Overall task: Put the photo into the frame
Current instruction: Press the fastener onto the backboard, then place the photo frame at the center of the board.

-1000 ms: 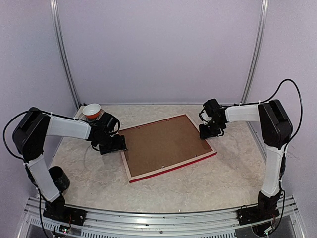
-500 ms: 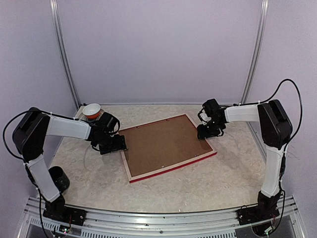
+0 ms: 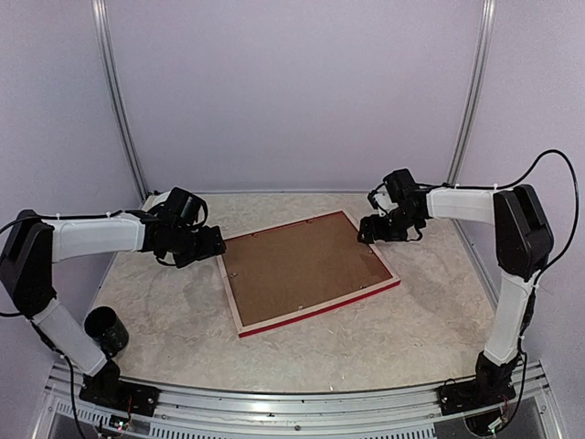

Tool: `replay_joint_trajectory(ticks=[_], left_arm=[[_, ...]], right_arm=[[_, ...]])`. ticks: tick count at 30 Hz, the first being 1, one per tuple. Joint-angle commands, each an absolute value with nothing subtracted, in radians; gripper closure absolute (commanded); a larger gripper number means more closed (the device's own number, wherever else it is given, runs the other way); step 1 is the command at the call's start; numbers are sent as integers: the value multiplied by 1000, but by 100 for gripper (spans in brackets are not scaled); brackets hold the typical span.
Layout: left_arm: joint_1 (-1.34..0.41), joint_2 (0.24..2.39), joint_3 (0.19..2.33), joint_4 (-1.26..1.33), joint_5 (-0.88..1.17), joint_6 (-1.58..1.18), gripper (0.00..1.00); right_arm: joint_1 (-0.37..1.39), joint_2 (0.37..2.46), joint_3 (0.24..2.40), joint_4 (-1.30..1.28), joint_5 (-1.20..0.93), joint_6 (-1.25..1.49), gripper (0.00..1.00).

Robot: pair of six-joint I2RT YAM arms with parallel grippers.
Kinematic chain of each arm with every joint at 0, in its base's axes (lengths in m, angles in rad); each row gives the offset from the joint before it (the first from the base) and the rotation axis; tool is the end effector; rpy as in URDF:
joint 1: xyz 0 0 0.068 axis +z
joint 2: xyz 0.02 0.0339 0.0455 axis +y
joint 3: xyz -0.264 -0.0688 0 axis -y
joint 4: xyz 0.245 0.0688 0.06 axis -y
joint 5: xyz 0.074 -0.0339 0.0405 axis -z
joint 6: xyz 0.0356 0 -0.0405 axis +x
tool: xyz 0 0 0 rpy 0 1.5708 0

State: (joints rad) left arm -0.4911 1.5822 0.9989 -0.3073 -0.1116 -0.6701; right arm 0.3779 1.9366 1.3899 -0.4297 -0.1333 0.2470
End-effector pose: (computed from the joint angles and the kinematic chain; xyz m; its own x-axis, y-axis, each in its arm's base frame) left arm 0.2923 -0.1518 0.2076 -0.7900 -0.2774 -0.5467 -0.1069 0.9404 -0.3228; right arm 0.3850 0.1579 0.1934 -0.8530 -0.0779 -0.5161 -0.2334 0.9413 0.2437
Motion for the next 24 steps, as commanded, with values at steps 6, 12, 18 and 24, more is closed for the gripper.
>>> replay_joint_trajectory(ticks=[6, 12, 18, 24], left_arm=[[-468, 1612, 941, -364, -148, -673, 13], [-466, 1668, 927, -337, -145, -672, 14], [-465, 1726, 933, -328, -141, -665, 14], [-465, 1772, 938, -309, -129, -673, 14]], right_arm=[[330, 1897, 1366, -393, -172, 285, 18], [311, 1919, 1340, -349, -261, 307, 18], [311, 1929, 1315, -324, -310, 316, 18], [311, 1916, 1283, -307, -340, 314, 17]])
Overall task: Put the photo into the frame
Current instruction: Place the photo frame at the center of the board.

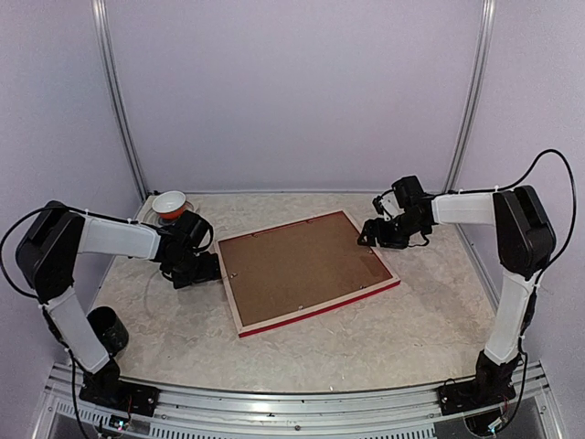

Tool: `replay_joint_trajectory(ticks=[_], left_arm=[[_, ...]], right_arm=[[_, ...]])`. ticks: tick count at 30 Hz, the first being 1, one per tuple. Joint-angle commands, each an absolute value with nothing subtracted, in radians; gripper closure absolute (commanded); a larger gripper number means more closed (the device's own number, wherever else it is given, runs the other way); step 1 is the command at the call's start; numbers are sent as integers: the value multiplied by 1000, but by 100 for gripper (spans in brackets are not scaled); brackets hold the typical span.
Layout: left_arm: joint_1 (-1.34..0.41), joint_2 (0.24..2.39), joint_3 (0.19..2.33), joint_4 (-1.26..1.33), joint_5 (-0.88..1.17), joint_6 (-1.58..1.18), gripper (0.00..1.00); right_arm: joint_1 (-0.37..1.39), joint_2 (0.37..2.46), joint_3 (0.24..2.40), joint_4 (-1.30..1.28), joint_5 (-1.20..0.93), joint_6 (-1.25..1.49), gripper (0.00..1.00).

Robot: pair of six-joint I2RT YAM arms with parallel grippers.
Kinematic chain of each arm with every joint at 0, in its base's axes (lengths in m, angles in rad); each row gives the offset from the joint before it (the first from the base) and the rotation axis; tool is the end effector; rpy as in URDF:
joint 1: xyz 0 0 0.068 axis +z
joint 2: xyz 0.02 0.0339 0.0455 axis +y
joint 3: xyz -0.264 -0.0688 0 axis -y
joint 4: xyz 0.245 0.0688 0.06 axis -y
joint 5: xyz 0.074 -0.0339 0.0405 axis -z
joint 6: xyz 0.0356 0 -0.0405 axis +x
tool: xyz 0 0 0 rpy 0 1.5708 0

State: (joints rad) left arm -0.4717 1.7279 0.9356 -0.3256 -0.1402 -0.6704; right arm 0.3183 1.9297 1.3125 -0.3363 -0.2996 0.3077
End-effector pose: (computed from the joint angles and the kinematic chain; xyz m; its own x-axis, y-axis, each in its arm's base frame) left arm 0.2908 -0.1427 0.1437 -0.8733 -0.2451 -0.4209 -0.1878 0.9668 -0.1734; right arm 0.3859 0.1382 0.1797 -0.8778 0.0154 -0.4788 -0.2050 0.8912 0.4047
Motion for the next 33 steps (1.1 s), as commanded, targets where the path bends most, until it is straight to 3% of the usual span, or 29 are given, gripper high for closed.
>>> replay_joint_trajectory(ticks=[1, 14, 33], left_arm=[[-465, 1776, 941, -307, -126, -675, 14], [-470, 1832, 1000, -304, -105, -691, 14], [-489, 1943, 1143, -320, -75, -699, 12]], right_arm=[[311, 1914, 1270, -303, -346, 315, 17], [317, 1871, 1134, -215, -454, 350, 17], [416, 1621, 919, -197, -399, 446, 17]])
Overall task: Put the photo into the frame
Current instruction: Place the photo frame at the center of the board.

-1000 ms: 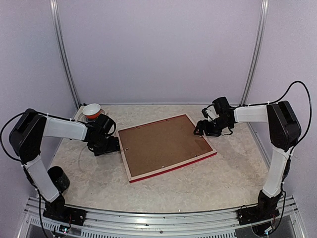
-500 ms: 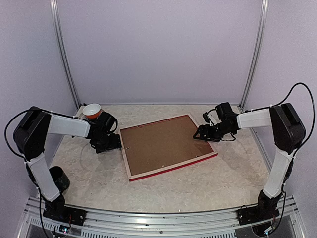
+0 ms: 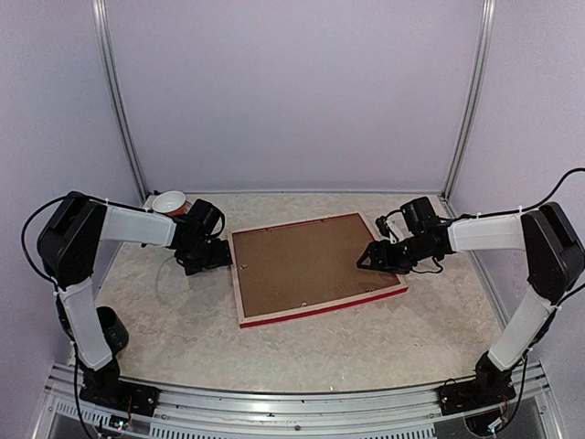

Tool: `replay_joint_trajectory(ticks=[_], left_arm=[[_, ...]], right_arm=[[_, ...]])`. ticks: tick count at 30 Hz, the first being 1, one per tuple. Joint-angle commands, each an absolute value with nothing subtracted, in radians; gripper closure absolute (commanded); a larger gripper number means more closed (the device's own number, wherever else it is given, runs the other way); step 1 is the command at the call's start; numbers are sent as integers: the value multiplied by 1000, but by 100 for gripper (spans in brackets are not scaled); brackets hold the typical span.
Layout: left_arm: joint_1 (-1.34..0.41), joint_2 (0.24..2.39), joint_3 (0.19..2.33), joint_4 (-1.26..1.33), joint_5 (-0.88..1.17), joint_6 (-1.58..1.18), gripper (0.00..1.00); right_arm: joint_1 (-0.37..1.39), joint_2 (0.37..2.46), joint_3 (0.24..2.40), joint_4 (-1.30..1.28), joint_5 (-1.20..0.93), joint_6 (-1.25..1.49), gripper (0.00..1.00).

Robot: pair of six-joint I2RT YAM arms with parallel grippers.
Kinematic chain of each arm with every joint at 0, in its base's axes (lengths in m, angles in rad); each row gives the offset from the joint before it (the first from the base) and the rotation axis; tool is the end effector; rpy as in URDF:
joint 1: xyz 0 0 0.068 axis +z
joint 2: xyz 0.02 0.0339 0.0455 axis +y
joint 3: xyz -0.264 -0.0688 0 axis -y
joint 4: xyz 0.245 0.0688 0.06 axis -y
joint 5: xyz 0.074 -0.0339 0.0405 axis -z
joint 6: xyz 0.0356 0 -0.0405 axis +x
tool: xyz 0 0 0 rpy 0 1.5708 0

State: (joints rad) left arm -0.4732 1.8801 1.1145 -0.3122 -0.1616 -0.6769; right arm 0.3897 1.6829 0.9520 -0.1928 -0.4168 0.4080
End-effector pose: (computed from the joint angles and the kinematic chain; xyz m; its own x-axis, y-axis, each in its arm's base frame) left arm 0.3322 -0.1636 0.1423 -0.8505 -0.2591 -0.4577 -0.1934 0.9633 -0.1860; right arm 0.3056 0.1411 0.1720 -0.9049 0.0206 -0.4252 -0.2333 0.8116 0.5357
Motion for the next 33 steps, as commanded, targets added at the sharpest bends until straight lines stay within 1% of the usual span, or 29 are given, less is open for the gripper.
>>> replay_joint_trajectory(ticks=[1, 5, 8, 12, 15, 19, 23, 33], left_arm=[[-489, 1949, 1149, -320, -74, -701, 12], [-486, 1950, 1165, -321, -82, -718, 11], [-483, 1931, 1166, -322, -96, -724, 10], [-475, 1901, 1161, -336, -113, -721, 10], [-468, 1875, 1139, -334, -118, -715, 10], [-458, 1860, 1101, -323, -122, -714, 10], [-453, 1863, 1075, -305, -112, -719, 10], [-453, 1909, 1090, -316, -119, -719, 9]], right_arm=[[420, 1610, 912, -200, -396, 449, 17], [426, 1558, 889, -210, -353, 458, 17], [424, 1540, 919, -244, -261, 446, 15], [400, 1558, 991, -272, -197, 433, 13], [345, 1601, 1031, -267, -174, 433, 11], [276, 1685, 1062, -231, -173, 438, 11], [246, 1761, 1074, -197, -214, 438, 11], [241, 1784, 1033, -144, -313, 415, 11]])
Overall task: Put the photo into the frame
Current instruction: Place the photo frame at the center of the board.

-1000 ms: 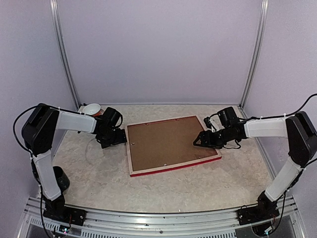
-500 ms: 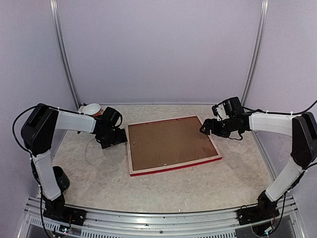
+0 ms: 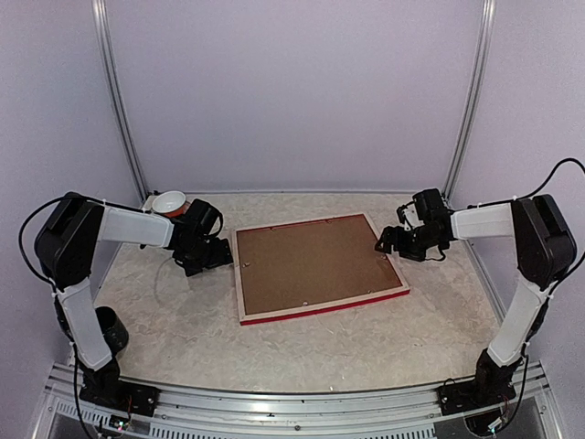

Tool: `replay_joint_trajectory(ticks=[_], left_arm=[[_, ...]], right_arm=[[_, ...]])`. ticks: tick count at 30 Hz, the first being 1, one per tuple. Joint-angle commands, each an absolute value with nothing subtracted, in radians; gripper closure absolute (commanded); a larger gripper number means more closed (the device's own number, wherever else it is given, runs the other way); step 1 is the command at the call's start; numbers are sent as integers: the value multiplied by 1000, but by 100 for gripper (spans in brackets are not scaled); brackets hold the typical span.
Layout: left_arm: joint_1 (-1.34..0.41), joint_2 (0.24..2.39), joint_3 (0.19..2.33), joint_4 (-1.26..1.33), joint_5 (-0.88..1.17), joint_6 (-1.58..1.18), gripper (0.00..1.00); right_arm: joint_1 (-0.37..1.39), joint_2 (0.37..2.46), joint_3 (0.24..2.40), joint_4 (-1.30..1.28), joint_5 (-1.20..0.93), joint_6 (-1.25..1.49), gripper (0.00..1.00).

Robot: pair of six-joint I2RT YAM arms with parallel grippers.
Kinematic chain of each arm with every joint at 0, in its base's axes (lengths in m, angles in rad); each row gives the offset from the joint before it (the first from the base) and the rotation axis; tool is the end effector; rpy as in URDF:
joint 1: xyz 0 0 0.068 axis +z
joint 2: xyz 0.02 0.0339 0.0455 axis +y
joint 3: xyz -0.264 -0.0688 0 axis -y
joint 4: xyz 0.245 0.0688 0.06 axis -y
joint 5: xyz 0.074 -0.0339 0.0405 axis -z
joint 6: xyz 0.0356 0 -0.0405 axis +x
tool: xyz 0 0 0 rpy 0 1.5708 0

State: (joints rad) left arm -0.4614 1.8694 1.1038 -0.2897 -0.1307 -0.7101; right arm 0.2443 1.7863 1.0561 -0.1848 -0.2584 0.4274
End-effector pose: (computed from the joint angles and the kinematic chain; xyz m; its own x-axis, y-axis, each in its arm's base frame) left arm 0.3332 -0.1605 0.1442 -0.8410 -0.3037 -0.4477 -0.2168 0.9474 -0.2354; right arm 0.3521 0.0971 0.1667 -0.8595 0.1988 -0.4710 -0.0316 0.8989 0.4371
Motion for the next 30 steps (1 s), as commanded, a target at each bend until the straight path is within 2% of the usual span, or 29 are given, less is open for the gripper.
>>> replay_joint_trajectory(ticks=[1, 12, 30], left_arm=[[-453, 1911, 1089, -318, -122, -720, 9], [-460, 1879, 1053, -139, 83, -747, 9], [-506, 1913, 1080, -30, 185, -771, 10]], right_arm=[[241, 1785, 1028, -139, -326, 417, 11], [241, 1805, 980, -54, -469, 429, 11], [254, 1739, 853, -2, -530, 472, 11]])
